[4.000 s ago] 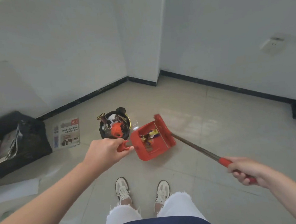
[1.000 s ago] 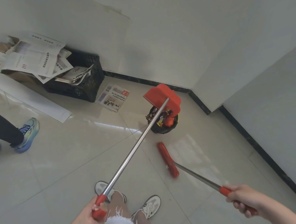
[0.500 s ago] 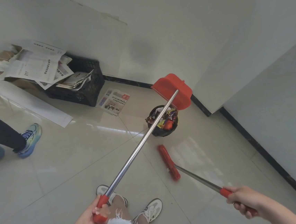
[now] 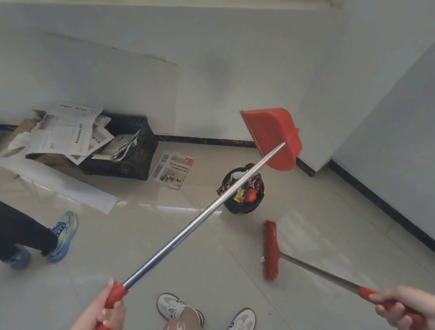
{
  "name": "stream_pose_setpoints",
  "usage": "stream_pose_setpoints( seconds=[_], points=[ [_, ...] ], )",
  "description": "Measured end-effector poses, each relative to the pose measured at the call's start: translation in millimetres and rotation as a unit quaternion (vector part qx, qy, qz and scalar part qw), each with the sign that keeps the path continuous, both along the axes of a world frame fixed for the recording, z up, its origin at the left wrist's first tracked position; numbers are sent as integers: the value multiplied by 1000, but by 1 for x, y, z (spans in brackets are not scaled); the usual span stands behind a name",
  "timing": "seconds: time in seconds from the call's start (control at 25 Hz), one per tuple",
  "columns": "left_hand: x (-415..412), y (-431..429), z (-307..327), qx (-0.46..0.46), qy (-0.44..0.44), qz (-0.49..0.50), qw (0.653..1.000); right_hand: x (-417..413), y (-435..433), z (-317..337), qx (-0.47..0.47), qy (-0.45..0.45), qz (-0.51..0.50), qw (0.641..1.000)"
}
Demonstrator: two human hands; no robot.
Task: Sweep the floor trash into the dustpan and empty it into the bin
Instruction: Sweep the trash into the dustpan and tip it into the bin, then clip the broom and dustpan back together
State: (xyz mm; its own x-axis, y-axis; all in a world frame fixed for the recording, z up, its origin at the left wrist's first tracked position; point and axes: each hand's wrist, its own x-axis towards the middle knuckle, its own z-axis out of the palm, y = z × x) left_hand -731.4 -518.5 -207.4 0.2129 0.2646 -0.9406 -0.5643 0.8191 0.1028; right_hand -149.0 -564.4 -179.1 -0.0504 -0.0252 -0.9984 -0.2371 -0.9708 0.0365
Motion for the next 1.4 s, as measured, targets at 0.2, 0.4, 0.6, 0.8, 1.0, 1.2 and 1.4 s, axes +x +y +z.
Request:
stream_pose_setpoints(
  seconds=[0.2, 0.4, 0.6, 0.8, 1.0, 1.2, 1.4],
  points=[
    [55, 94, 101, 213, 261, -125, 933, 53, -25, 14, 33, -52, -62, 996],
    [185, 182, 163, 425, 444, -295, 732, 84, -25, 18, 65, -95, -75, 991],
    [335, 205, 163, 591, 459, -459, 479, 122, -14, 19, 84, -121, -209, 967],
    [444, 232, 98, 651, 443, -543, 293, 150, 32, 25, 96, -175, -188, 962],
    [508, 306, 67, 684, 409, -557, 235, 179, 49, 34, 52, -219, -209, 952],
    [551, 378, 74, 713, 364, -547, 247, 207, 82, 33, 31, -220, -254, 941],
    [587, 410, 84, 771, 303, -558, 53, 240, 106, 35, 39, -189, -331, 924]
  ],
)
